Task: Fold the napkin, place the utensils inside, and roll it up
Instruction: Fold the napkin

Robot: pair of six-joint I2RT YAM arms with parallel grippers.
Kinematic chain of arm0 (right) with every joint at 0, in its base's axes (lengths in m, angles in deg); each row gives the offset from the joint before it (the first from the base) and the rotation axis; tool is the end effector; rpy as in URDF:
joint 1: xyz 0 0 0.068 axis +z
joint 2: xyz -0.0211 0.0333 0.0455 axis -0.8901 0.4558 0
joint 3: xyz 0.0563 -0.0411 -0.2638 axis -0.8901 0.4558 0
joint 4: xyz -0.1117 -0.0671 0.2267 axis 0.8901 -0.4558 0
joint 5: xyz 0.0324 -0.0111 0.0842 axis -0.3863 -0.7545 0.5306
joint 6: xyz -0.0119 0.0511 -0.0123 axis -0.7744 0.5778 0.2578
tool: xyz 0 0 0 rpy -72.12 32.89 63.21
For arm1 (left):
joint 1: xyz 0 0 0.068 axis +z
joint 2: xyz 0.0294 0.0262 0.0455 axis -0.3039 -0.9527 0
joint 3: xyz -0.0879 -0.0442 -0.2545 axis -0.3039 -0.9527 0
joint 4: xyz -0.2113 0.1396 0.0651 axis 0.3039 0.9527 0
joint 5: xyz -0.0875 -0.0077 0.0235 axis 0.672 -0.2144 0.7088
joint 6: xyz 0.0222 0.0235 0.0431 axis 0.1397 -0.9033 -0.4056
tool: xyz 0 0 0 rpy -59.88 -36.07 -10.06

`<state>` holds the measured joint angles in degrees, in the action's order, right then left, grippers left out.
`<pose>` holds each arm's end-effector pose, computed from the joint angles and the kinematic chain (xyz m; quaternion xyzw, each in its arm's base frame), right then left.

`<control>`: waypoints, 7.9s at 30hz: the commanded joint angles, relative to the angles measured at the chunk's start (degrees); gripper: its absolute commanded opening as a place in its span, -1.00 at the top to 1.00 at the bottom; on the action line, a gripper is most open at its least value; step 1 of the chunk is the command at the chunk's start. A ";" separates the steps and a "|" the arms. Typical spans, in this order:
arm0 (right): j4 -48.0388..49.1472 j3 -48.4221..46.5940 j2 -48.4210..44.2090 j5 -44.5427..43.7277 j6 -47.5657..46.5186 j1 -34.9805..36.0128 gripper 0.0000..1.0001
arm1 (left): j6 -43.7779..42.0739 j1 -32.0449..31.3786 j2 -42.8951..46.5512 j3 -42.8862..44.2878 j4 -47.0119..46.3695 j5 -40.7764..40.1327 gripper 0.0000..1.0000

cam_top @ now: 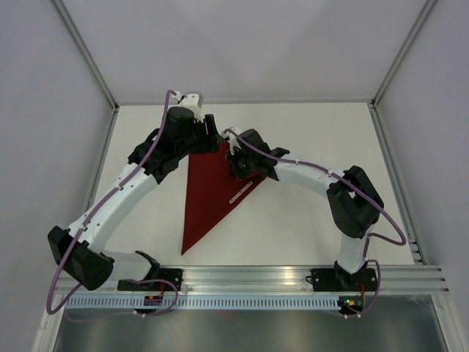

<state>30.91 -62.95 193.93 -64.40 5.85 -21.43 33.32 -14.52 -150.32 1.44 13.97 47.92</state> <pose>0.3107 0.2810 0.2286 -0.2987 0.8619 0.2227 0.3439 0.2512 -0.1533 0.3889 0.0404 0.8539 -0.1913 0.4824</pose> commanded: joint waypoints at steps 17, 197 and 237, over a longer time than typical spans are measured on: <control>-2.26 3.40 0.58 -0.43 -3.23 2.58 0.13 | 2.13 0.21 1.94 -2.76 -0.84 1.53 -0.29; 6.62 -1.08 -2.76 -23.81 -18.08 24.47 0.98 | -0.59 3.29 16.36 7.17 8.74 -4.27 -0.49; 7.41 7.44 -6.46 -23.29 -16.94 -5.15 0.99 | 0.20 3.99 6.95 2.25 1.98 3.73 -0.47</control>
<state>36.57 -55.93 186.93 -88.37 -10.78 -25.72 33.41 -10.87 -142.85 4.61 18.62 49.12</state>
